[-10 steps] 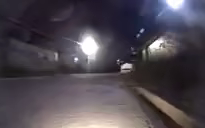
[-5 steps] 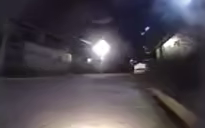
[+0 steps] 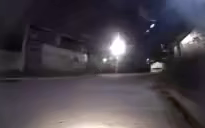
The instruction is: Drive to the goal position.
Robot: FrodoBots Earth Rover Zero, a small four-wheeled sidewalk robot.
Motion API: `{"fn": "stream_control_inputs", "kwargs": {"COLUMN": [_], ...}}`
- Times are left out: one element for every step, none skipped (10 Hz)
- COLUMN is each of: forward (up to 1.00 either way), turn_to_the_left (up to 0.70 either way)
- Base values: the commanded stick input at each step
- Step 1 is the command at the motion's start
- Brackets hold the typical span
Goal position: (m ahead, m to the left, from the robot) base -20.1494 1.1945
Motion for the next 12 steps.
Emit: {"fn": "stream_control_inputs", "kwargs": {"forward": [0.00,0.00,0.00,0.00,0.00,0.00,0.00,0.00,0.00,0.00,0.00,0.00], "turn_to_the_left": [0.50,0.50,0.50,0.50,0.50,0.50,0.50,0.50,0.50,0.50,0.50,0.50]}}
